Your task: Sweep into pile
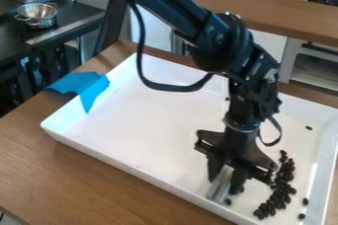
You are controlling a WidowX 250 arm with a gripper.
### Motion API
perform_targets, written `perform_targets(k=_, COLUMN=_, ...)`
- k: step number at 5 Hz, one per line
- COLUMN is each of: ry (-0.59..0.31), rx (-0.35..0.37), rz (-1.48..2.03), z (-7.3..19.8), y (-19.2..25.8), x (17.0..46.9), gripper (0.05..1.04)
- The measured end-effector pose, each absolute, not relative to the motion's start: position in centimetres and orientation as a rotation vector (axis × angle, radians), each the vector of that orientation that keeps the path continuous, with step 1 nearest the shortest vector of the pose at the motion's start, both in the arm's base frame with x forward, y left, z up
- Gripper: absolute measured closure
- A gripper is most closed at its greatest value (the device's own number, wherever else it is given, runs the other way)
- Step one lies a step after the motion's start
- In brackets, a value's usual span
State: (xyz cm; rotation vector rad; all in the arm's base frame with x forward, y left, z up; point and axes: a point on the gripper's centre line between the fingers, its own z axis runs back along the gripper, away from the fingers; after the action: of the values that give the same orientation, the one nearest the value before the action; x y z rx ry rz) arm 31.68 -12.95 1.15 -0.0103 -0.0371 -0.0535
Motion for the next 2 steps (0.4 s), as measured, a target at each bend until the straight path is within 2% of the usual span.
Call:
perform_targets(k=1, ry=-0.037, rx=-0.035, rz=-0.081, z=1.31, y=-15.55, x=31.34, gripper=0.7)
perform_targets(k=2, ry=-0.029, rx=-0.03, rz=-0.077, z=1.58, y=-15.74, x=31.31, gripper=0.7)
